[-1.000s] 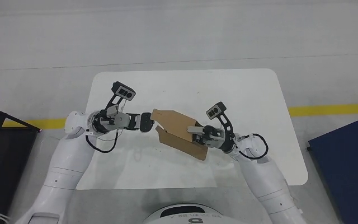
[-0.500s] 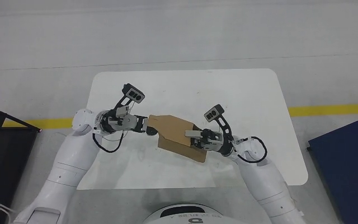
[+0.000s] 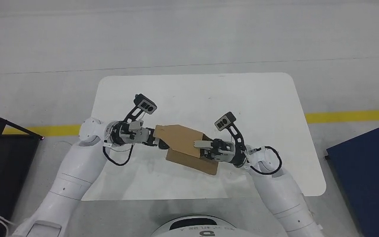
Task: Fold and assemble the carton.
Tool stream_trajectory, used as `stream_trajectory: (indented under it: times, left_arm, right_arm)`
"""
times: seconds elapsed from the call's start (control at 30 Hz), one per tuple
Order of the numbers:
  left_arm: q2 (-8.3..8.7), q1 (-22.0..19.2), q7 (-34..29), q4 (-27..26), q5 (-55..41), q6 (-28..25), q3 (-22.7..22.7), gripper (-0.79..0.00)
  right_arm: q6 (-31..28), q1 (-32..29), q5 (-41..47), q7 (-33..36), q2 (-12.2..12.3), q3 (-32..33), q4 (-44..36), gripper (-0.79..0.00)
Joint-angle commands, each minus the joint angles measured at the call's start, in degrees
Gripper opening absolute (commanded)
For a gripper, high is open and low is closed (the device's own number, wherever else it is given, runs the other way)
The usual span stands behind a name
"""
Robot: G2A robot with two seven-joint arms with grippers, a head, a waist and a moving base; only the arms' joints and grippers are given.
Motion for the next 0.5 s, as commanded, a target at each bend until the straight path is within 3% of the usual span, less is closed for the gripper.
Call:
stream_trajectory:
  times: [0.0, 0.33, 0.47]
  left_arm:
    - [0.26, -0.08, 0.00, 0.13, 0.57, -0.04, 0.24, 0.000]
    - [1.77, -1.03, 0.00, 0.48, 4.85, -0.12, 1.12, 0.000]
    - [2.15, -1.58, 0.00, 0.83, 5.28, -0.16, 1.39, -0.160]
  right_arm:
    - [0.09, 0.07, -0.37, 0.01, 0.12, -0.06, -0.13, -0.785]
    - [-0.42, 0.51, -1.03, -0.35, 0.52, -1.08, -0.04, -0.785]
    - [-0.65, 0.54, -1.01, -0.59, 0.69, -1.23, 0.03, -0.785]
